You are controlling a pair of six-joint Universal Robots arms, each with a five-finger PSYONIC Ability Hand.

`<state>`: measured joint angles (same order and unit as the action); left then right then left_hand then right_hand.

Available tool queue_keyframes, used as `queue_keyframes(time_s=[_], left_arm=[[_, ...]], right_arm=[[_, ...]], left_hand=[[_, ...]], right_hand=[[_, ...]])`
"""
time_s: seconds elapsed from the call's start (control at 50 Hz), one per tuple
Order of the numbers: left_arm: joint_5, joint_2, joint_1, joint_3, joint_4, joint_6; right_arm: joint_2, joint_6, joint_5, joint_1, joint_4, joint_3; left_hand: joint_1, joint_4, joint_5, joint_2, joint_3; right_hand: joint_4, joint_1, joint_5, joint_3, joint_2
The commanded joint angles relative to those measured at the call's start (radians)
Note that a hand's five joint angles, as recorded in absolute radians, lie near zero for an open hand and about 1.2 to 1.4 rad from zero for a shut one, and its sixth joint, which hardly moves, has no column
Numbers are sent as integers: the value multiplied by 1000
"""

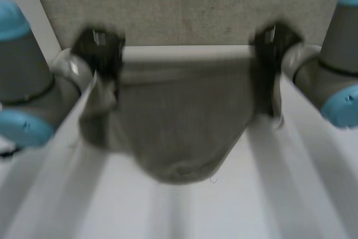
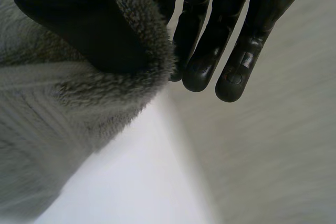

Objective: Fold the laundry

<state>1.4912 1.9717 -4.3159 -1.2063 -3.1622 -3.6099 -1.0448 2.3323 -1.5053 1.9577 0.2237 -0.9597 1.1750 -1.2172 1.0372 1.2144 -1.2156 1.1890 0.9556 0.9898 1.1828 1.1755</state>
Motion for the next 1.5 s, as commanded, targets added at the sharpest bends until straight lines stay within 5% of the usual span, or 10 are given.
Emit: queue_keyframes(time_s=[0.02,0.12,0.44,0.7,0.74,0.92,0.98,1.16,1.3,1.5], left_arm=[[9,-34,45,200,-409,27],[40,-88,36,122,-555,34],[-6,-10,-15,-508,-562,8],[-9,52,-19,-607,-352,-193],[-9,36,-19,-598,-239,-240],[-6,-50,-39,-573,-150,-243],[-6,-102,-54,-584,-148,-230],[1,-198,-76,-638,-136,-6],[-9,-238,-120,-665,-105,121],[-38,-228,-183,-717,-116,129]], right_arm=[[-184,153,0,20,-676,-51],[-251,136,10,9,-796,-180],[-175,119,238,-19,-405,-628],[-93,22,244,-25,-230,-698],[-96,25,244,-26,-231,-702],[-107,140,244,-43,-261,-702],[-109,258,246,-83,-265,-702],[-87,491,257,-128,-283,-685],[-78,506,255,-128,-300,-685],[-72,487,243,-138,-319,-677]], left_hand=[[221,-179,185,182,-181],[221,-179,185,182,-181],[221,-179,185,182,-181],[221,-179,185,182,-181],[-237,279,-274,-276,277],[-553,596,-590,-593,594],[-843,886,-880,-883,884],[-856,898,-893,-895,896],[-838,881,-875,-878,879],[-835,877,-872,-875,876]], right_hand=[[207,441,232,213,221],[207,441,232,213,221],[207,441,232,213,221],[207,441,232,213,221],[207,441,232,213,221],[207,441,232,213,221],[207,441,232,213,221],[207,441,232,213,221],[207,441,232,213,221],[207,441,232,213,221]])
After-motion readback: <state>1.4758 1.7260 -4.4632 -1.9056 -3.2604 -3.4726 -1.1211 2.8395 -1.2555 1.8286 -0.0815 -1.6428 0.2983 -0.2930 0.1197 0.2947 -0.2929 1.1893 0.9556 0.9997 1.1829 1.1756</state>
